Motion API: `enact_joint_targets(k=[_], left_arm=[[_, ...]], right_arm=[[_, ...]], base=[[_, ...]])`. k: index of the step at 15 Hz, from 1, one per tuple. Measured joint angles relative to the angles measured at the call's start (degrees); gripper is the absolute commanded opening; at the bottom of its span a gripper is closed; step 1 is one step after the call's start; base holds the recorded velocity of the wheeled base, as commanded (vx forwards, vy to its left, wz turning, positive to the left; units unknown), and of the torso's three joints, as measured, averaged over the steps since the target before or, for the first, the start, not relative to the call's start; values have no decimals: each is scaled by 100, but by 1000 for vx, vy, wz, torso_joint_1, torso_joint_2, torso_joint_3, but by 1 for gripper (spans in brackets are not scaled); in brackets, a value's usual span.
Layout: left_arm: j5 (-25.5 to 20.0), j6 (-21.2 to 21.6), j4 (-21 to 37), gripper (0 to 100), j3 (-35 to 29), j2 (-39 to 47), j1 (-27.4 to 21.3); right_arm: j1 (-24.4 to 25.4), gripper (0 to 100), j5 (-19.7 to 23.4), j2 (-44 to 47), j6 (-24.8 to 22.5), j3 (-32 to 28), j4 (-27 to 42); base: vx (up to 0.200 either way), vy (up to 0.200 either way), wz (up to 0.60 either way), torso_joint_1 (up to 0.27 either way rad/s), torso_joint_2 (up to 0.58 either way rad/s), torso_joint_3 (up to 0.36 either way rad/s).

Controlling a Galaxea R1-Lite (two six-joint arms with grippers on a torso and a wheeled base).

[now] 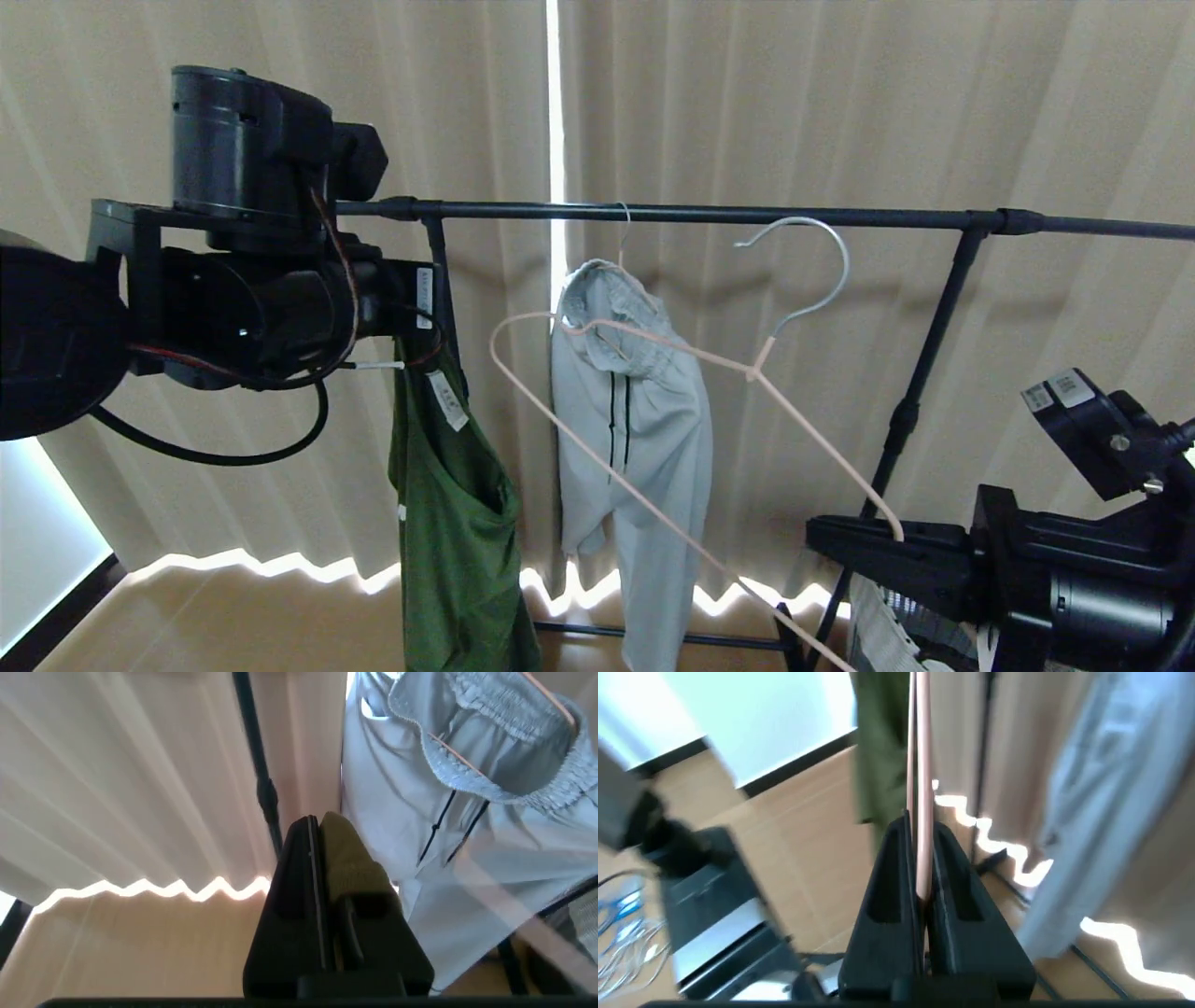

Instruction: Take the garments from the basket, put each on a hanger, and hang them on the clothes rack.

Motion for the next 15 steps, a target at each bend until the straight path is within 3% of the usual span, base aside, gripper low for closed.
enact_joint_targets(k=[5, 15], left_arm=[[11, 5, -219, 0, 85, 149, -63], [13, 29, -161, 0, 339, -94, -94]], right_arm=[[472, 0, -9, 249, 6, -84, -258], [333, 0, -111, 1290, -22, -130, -1259]], base=[[0, 0, 0, 0, 0, 0], [0, 0, 0, 0, 0, 0]])
